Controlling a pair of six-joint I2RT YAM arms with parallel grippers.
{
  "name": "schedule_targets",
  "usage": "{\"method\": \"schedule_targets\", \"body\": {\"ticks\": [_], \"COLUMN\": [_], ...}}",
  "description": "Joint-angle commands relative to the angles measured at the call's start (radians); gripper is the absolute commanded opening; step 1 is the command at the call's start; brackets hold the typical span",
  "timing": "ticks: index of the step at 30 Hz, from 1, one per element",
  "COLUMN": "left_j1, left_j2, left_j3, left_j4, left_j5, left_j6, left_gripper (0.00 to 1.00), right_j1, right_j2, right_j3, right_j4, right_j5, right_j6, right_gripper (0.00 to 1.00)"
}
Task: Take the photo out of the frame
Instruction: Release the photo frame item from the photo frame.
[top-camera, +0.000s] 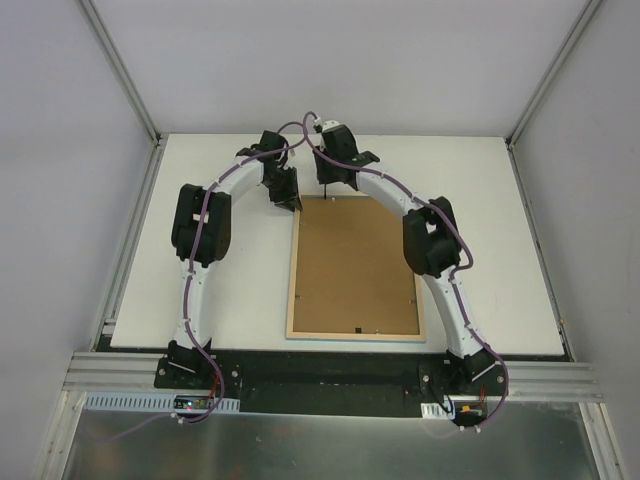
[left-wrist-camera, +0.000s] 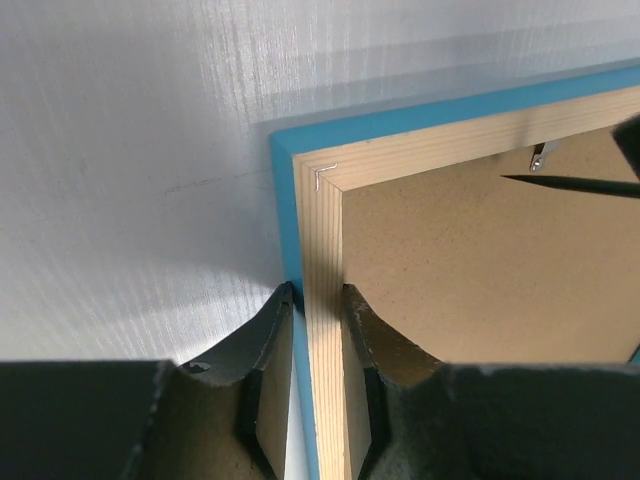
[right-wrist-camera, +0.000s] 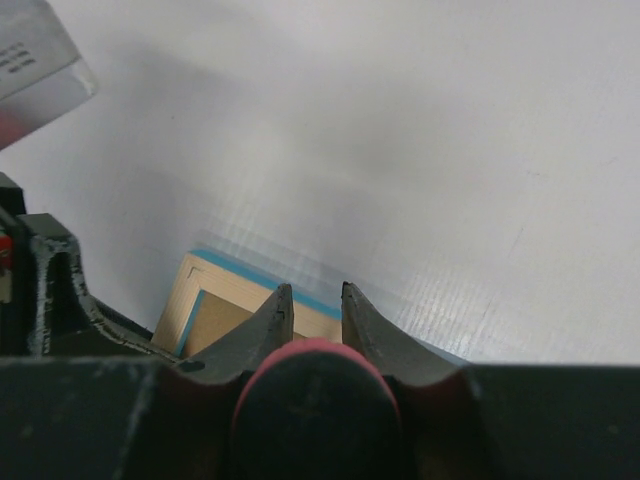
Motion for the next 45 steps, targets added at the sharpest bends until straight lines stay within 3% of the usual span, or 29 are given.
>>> {"method": "schedule_targets", "body": {"ticks": [1, 22, 33, 45], "left_j1": [-0.008, -0.002, 0.007, 0.007], "left_j2": [-0.002, -0.039, -0.051, -0.047], "left_j3": [-0.021, -0.097, -0.112, -0.114], "left_j4": [-0.008, 0.018, 0.02, 0.023], "left_j5": [0.011, -0.001, -0.006, 0.005], "left_j6": [-0.026, -0.049, -0.057, -0.064], "left_gripper": [0.17, 0.0, 0.0, 0.0], "right_j1": [-0.014, 0.003, 0.015, 0.021], "right_j2": [0.006, 0.001, 0.004, 0.003], "right_j3": [0.059, 0.044, 0.044, 0.048], "right_j4": [-0.011, -0.029, -0.034, -0.038], "right_j5": [0.026, 0.163, 0.264, 0.27], "right_j6": [0.061, 0.002, -0.028, -0.032], "right_gripper": [0.01, 0.01, 0.01, 0.01]}}
